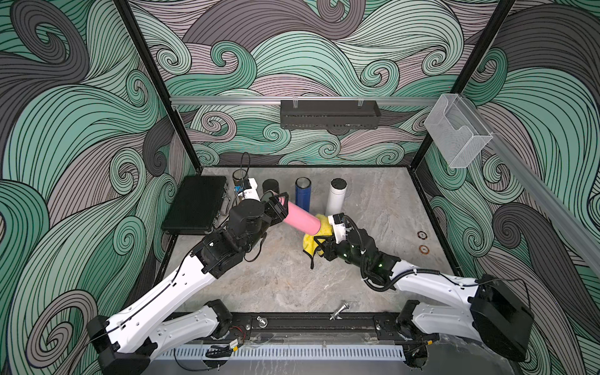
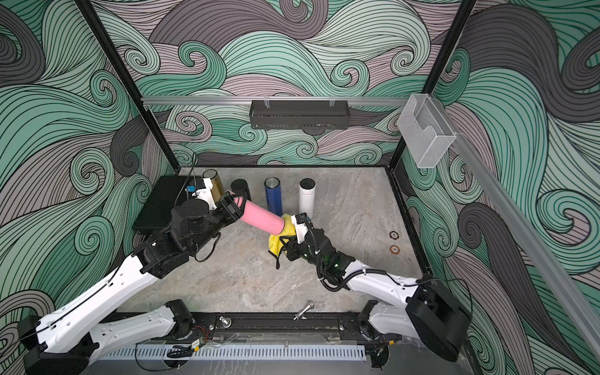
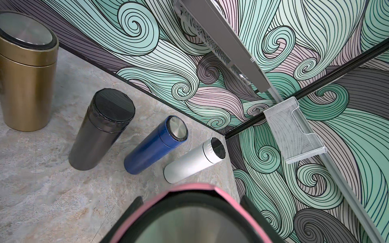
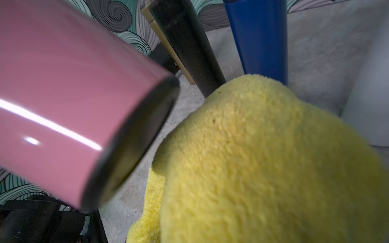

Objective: Wipe the surface of the thermos
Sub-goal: Wipe the dirt from the surface of the thermos.

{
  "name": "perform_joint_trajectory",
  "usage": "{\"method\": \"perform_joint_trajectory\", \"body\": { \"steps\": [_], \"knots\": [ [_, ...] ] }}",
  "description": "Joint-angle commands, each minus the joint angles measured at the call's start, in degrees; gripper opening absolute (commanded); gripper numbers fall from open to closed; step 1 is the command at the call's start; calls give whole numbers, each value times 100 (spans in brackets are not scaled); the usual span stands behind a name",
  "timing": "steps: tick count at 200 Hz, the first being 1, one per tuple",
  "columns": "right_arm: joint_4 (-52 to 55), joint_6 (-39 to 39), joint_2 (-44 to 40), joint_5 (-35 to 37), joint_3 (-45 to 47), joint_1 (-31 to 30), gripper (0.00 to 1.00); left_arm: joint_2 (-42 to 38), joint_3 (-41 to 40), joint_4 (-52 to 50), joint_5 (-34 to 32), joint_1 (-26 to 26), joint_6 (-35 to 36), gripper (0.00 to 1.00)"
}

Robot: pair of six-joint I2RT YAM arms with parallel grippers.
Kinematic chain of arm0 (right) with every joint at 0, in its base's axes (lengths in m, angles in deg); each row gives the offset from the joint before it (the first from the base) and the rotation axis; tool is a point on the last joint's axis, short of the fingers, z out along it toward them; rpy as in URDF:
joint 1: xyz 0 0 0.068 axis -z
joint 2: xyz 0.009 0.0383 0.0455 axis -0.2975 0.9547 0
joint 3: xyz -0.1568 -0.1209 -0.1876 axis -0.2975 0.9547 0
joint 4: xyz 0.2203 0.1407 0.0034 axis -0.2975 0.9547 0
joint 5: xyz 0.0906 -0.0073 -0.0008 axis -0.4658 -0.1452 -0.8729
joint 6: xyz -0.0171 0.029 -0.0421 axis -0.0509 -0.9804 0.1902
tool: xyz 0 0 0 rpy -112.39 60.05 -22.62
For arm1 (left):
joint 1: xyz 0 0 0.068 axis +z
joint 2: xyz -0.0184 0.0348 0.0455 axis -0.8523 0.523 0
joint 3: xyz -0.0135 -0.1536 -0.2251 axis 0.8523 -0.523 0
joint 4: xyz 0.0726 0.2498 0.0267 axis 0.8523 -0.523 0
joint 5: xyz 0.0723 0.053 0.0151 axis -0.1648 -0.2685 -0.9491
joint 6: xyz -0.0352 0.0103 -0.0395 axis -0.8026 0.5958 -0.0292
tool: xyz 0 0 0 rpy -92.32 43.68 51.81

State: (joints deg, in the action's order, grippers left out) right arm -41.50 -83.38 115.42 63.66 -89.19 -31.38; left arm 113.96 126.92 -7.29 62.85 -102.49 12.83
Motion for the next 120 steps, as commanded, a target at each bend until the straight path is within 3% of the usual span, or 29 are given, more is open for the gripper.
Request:
{"method": "perform_joint_trajectory", "body": {
  "steps": [1, 75, 120],
  "knots": [
    [-760, 118, -10, -290, -319, -18, 0, -82, 147, 467, -68, 78, -71, 0],
    [449, 455, -1251, 193, -458, 62, 0, -97, -26, 302, -366, 189, -46, 0],
    [1201, 257, -2118, 672, -245, 53, 0, 47, 70, 293, -151, 202, -143, 0]
  ]
}}
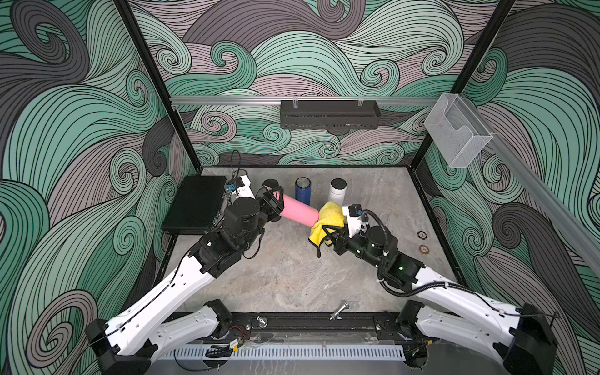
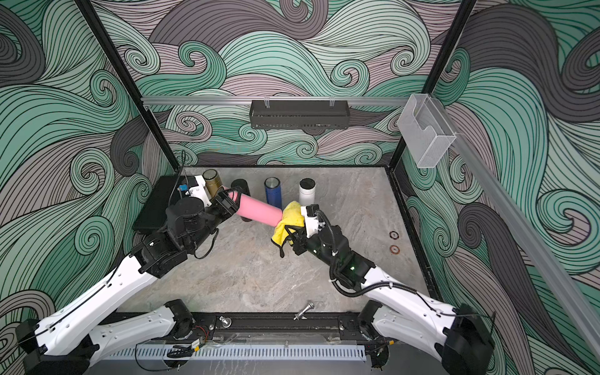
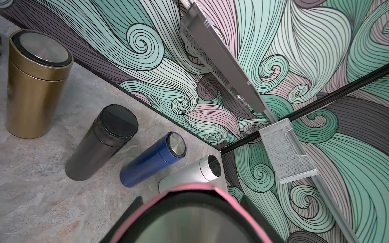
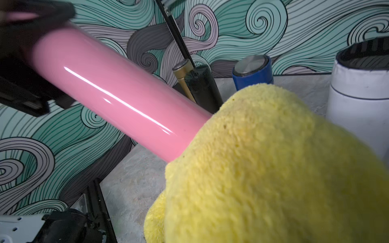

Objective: Wipe the surface of the thermos
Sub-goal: Wipe the dirt from the surface of the thermos.

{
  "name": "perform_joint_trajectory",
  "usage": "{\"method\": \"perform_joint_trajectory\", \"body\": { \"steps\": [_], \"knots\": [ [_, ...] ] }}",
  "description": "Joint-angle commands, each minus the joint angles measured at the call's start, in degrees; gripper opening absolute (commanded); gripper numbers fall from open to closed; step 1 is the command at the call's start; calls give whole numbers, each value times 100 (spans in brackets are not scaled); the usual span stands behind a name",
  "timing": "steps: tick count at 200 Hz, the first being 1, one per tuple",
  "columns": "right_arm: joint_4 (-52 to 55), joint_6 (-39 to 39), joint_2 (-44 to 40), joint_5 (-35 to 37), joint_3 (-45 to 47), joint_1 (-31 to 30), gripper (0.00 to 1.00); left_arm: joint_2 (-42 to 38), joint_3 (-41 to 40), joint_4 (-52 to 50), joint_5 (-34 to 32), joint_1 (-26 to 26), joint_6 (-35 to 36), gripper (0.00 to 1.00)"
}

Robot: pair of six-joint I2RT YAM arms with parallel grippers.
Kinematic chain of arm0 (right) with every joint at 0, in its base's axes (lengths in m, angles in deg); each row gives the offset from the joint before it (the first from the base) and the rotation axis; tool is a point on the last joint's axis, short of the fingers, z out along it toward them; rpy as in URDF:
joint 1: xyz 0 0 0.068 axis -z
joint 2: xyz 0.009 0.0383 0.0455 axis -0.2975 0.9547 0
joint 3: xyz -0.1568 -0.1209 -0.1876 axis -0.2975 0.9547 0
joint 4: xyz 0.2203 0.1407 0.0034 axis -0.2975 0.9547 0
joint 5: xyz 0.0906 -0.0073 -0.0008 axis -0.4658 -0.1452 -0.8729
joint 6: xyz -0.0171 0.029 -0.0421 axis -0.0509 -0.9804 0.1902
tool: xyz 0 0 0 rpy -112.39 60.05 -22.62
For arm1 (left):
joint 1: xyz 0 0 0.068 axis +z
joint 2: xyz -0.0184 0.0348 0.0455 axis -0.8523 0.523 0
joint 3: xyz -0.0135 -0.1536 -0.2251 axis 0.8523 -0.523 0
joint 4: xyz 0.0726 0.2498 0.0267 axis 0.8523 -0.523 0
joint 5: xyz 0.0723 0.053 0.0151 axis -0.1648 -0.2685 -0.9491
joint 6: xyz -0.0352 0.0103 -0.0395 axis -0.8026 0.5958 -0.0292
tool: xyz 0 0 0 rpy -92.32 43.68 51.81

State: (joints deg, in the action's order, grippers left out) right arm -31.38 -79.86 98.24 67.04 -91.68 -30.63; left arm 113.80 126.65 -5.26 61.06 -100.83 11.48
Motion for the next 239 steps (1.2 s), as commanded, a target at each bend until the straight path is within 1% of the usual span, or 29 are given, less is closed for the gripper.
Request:
{"method": "perform_joint_trajectory", "body": {
  "steps": [1, 12, 30, 49, 62, 91, 120, 141, 162, 178, 201, 239],
  "knots": [
    [189, -95, -400, 333, 4, -22, 0, 65, 97, 94, 35, 36, -7, 0],
    [335, -160, -633, 559, 105, -53, 0, 109, 108, 121, 75, 36, -16, 0],
    [342, -123, -865, 618, 179, -159, 0, 196, 153, 142, 160, 36, -35, 0],
    [191, 95, -706, 524, 63, -432, 0, 349, 243, 133, 280, 36, -64, 0],
    [-20, 310, -302, 260, -123, -687, 0, 502, 391, 29, 386, 36, -73, 0],
    [-387, 730, 826, 120, -745, -1318, 0, 733, 571, -13, 539, 36, -162, 0],
    [-760, 962, 1716, -100, -1351, -1510, 0, 836, 605, 53, 643, 36, -242, 0],
    [-820, 1057, 2221, -39, -1693, -1543, 0, 800, 559, 45, 662, 36, -280, 0],
    [-983, 1148, 2598, 254, -1672, -1544, 0, 672, 440, 114, 639, 36, -297, 0],
    [-1042, 1042, 2737, 593, -1488, -1538, 0, 568, 391, 84, 558, 37, -306, 0],
    [-1095, 898, 2688, 1053, -1181, -1526, 0, 442, 339, 81, 461, 45, -264, 0],
    [-726, 669, 2365, 1652, -722, -1422, 0, 299, 234, 190, 307, 75, -192, 0]
  ]
}}
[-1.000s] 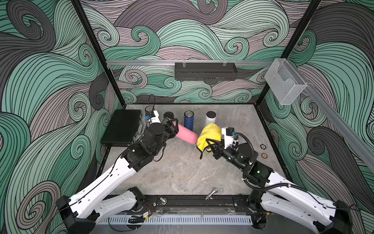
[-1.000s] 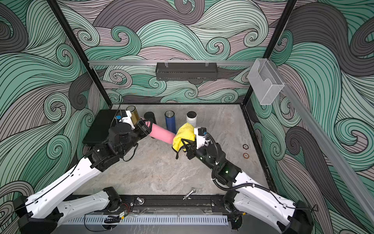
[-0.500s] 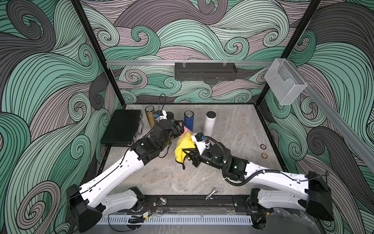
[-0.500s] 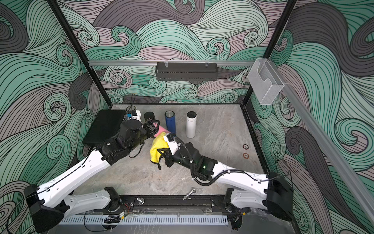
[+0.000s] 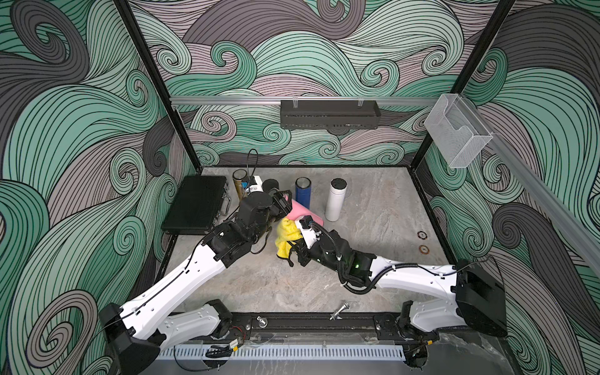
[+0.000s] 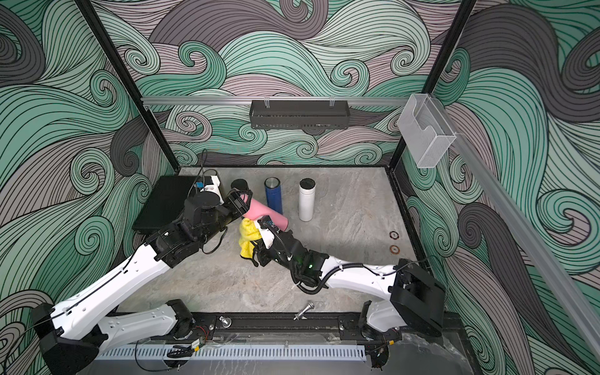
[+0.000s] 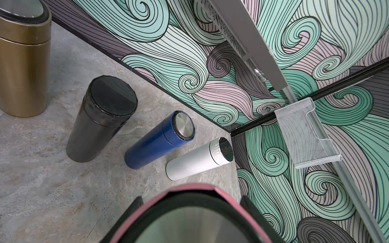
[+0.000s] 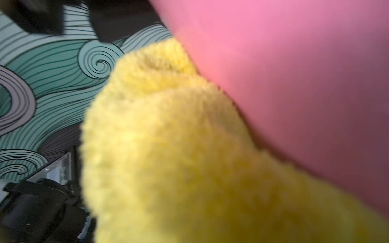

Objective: Wipe the surface of the thermos
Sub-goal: Wipe the dirt from the surface of the thermos.

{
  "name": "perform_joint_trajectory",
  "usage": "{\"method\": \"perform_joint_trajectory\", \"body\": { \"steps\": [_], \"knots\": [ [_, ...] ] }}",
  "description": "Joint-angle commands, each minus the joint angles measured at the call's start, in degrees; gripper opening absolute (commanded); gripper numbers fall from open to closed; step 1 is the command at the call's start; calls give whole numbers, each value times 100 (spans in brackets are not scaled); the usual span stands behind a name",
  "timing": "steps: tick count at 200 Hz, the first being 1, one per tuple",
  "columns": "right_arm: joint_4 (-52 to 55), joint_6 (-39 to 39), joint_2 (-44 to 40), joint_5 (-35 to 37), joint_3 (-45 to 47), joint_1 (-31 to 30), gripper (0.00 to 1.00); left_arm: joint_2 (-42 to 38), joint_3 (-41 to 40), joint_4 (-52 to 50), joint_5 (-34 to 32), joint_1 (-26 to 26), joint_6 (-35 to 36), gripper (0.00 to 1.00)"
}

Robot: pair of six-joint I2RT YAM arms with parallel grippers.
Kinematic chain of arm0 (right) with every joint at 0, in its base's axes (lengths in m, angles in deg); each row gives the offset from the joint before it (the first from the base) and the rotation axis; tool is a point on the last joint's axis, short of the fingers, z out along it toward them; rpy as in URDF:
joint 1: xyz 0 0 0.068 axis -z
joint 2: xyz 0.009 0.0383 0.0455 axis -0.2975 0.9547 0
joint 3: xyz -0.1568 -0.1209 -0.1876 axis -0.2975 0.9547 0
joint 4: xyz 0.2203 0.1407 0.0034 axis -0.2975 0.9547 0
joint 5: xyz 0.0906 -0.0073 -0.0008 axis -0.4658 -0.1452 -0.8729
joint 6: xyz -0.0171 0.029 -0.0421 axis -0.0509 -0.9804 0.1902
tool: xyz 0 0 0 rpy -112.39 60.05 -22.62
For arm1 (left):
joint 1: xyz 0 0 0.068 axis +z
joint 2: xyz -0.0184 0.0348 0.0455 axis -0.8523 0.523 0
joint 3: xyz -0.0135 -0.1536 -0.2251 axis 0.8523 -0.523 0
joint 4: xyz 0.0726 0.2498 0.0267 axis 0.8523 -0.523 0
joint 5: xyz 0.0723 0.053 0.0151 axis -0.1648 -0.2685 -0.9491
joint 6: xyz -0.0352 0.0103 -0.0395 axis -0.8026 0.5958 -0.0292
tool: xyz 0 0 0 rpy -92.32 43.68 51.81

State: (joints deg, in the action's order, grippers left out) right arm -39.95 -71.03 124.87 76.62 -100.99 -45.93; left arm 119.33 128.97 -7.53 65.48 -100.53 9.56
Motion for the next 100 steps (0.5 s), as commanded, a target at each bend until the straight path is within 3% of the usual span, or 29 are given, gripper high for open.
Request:
{"method": "perform_joint_trajectory", "body": {
  "steps": [1, 44, 100],
  "knots": [
    [139, -217, -312, 711, 238, 123, 0, -255, 4, 420, -140, 47, 0, 0],
    [-14, -24, -661, 769, 595, 174, 0, -336, -90, 474, -147, 84, 80, 0],
    [63, 462, 81, 257, -645, -9, 0, -170, -178, 592, 29, 93, 18, 0]
  ]
}}
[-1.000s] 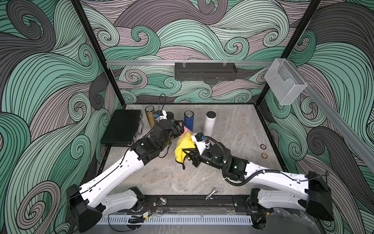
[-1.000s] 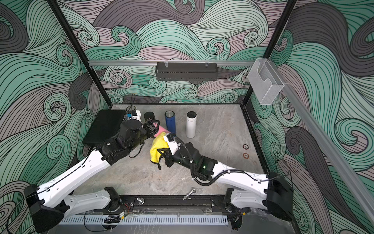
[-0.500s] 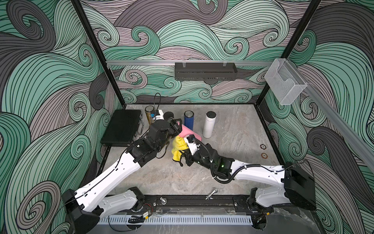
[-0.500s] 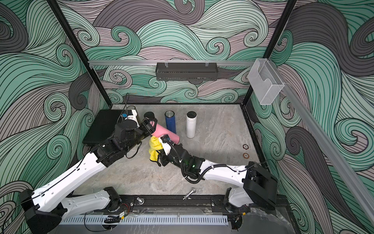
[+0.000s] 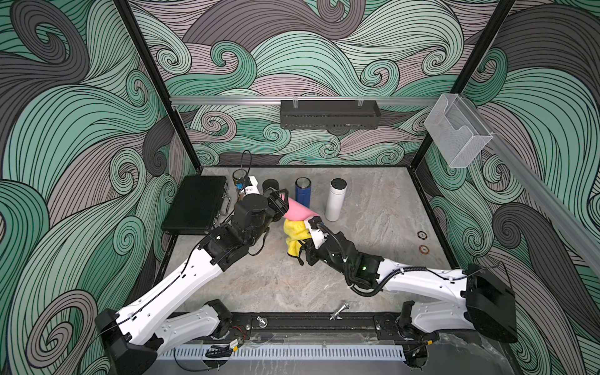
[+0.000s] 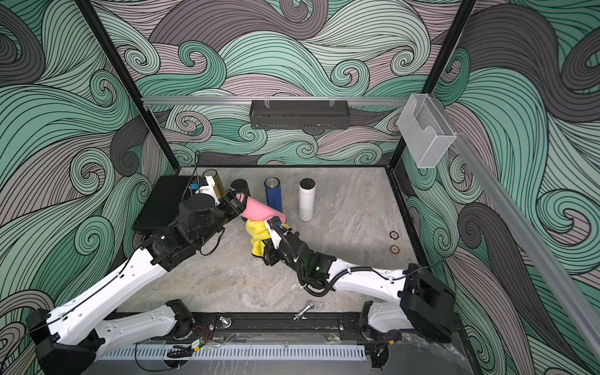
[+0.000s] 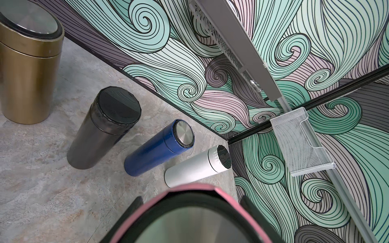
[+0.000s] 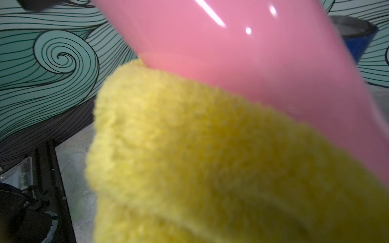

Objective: Wipe the surface of the thermos
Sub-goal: Wipe the dirt from the surface of the thermos.

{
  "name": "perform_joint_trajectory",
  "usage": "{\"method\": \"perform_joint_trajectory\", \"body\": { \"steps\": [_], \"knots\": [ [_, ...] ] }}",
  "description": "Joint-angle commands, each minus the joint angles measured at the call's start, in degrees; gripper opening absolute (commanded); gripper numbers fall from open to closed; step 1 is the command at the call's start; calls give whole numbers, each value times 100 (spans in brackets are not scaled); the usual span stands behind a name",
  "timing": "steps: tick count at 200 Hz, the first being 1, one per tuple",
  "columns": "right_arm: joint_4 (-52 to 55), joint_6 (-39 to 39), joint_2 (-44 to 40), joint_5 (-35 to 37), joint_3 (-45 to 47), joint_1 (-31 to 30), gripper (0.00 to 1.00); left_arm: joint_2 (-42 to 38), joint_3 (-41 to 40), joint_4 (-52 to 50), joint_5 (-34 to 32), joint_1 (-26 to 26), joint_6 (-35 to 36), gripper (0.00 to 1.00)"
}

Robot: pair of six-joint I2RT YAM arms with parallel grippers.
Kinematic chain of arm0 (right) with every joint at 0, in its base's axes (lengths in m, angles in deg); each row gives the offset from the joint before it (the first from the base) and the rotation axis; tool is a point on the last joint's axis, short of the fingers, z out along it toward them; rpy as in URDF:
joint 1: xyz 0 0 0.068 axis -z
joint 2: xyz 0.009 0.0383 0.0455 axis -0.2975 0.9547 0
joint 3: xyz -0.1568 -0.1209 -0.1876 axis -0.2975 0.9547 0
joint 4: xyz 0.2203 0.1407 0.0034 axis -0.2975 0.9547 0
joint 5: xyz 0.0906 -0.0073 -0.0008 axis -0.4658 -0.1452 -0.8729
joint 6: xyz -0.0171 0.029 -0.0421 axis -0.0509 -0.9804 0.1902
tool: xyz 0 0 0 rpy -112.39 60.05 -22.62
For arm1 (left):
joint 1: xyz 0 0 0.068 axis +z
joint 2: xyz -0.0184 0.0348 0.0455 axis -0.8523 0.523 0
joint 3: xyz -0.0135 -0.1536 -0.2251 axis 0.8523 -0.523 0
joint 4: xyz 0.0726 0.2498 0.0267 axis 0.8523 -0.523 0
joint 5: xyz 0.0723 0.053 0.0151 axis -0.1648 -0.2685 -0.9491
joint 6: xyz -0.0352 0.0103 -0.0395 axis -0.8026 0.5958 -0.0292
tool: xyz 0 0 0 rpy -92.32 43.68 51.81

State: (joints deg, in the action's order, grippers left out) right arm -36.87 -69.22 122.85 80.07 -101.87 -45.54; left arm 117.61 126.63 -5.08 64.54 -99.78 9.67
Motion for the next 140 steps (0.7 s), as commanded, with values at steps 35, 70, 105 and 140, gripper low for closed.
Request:
{"method": "perform_joint_trajectory", "body": {
  "steps": [35, 70, 105, 140],
  "knots": [
    [-252, 93, 487, 35, -492, 126, 0, -46, 46, 353, 160, 36, 181, 0],
    [585, -198, -241, 118, 65, 275, 0, -76, 131, 283, 151, 109, 790, 0],
    [2288, -153, -1304, -432, -20, 555, 0, -23, 186, 161, 413, 176, 1641, 0],
    [3563, -418, -2332, -2033, -613, 1653, 0, -49, 161, 269, 1332, 221, 2803, 0]
  ]
}}
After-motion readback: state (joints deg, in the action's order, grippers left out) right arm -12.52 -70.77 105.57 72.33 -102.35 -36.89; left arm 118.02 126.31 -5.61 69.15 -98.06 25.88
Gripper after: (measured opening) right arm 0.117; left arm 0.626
